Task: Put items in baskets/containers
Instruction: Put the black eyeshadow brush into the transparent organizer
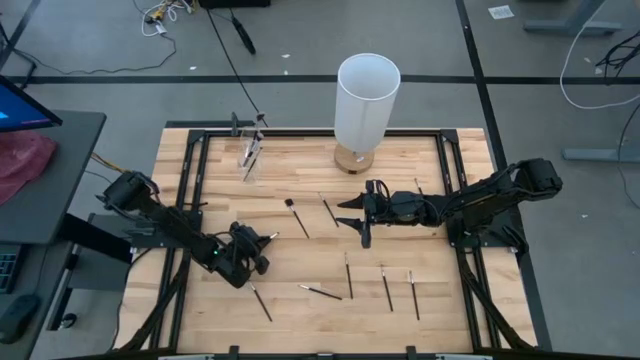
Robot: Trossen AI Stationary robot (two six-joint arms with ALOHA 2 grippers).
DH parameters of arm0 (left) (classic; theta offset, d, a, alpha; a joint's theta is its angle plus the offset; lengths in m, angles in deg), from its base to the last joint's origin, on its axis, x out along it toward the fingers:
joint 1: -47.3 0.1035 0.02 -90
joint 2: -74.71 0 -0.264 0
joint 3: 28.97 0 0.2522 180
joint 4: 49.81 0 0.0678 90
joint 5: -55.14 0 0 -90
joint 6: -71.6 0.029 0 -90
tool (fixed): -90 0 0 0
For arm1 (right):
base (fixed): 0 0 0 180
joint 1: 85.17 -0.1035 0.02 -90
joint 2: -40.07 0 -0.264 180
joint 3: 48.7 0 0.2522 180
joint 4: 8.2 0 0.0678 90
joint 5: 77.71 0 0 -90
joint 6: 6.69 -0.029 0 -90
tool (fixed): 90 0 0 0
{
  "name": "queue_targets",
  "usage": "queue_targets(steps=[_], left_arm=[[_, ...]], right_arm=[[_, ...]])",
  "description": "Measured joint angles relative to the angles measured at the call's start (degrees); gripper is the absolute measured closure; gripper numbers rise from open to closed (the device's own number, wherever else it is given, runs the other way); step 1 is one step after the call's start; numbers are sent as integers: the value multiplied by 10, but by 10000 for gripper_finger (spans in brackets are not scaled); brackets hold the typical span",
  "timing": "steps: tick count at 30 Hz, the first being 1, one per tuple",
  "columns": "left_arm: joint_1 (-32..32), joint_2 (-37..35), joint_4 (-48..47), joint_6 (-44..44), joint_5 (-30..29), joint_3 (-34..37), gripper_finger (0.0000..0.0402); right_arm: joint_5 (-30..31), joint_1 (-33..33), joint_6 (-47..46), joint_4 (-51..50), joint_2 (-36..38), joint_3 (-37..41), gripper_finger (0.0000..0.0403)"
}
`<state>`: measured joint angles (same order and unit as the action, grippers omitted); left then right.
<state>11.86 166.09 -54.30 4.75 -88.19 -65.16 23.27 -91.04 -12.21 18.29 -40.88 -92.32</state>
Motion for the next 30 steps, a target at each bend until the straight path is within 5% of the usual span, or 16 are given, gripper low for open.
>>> queue_targets(steps=[9, 18, 25, 30], left_arm=[[0, -9, 57, 20, -61, -1, 388], [25, -10, 335, 279, -80, -2, 388], [81, -10, 516, 468, 14, -2, 388], [114, -11, 577, 522, 96, -4, 389]], right_arm=[[-6, 0, 0, -2, 0, 0, 206], [-115, 0, -22, 73, -111, 0, 206], [-121, 0, -95, 344, -270, -10, 206], [-143, 0, -115, 416, -330, -64, 206]])
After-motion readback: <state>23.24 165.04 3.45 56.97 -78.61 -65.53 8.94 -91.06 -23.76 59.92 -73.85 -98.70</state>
